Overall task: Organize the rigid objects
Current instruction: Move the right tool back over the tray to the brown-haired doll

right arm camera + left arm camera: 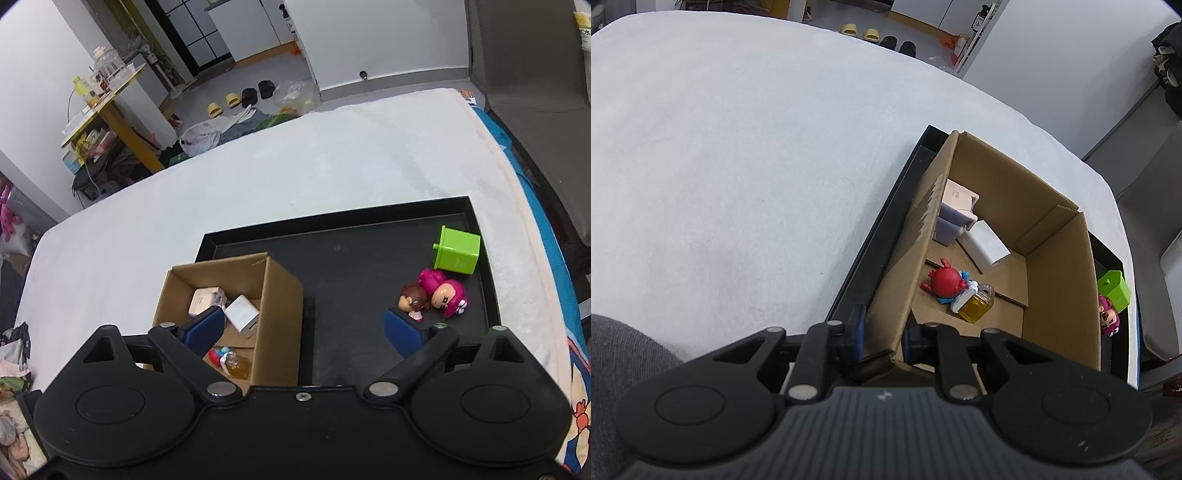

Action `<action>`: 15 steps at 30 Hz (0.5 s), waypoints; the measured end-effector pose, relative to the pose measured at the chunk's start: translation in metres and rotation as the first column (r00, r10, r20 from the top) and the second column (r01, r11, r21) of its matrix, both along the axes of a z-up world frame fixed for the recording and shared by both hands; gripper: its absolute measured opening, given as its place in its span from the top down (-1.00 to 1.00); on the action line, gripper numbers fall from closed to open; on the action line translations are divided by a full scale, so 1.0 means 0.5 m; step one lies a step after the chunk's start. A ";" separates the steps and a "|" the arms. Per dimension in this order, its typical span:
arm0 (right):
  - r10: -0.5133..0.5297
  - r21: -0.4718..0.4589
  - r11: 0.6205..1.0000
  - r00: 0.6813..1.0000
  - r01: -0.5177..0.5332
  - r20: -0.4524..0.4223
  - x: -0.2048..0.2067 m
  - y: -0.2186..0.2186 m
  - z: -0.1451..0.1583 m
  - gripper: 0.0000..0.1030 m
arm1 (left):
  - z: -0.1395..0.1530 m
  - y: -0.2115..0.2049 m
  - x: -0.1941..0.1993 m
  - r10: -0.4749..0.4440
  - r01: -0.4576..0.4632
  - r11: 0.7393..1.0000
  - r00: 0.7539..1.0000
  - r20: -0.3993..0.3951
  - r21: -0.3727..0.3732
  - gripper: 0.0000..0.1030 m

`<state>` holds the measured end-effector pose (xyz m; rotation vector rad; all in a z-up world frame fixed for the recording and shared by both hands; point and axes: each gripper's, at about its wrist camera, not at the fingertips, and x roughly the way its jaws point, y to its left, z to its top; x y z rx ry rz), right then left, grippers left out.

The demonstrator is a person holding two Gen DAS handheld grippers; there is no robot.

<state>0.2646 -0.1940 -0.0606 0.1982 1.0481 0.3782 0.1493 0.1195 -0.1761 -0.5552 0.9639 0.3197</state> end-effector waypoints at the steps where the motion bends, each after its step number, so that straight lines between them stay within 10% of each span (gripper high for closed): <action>1: -0.005 0.000 1.000 1.000 0.005 0.000 0.002 -0.004 -0.003 -0.84 | 0.000 0.000 0.000 0.002 -0.002 1.000 1.000 -0.001 0.000 0.67; 15: -0.068 -0.041 0.997 0.998 0.068 -0.002 0.017 -0.050 -0.085 -0.93 | -0.001 -0.008 0.001 0.009 -0.009 1.000 1.000 -0.007 0.013 0.67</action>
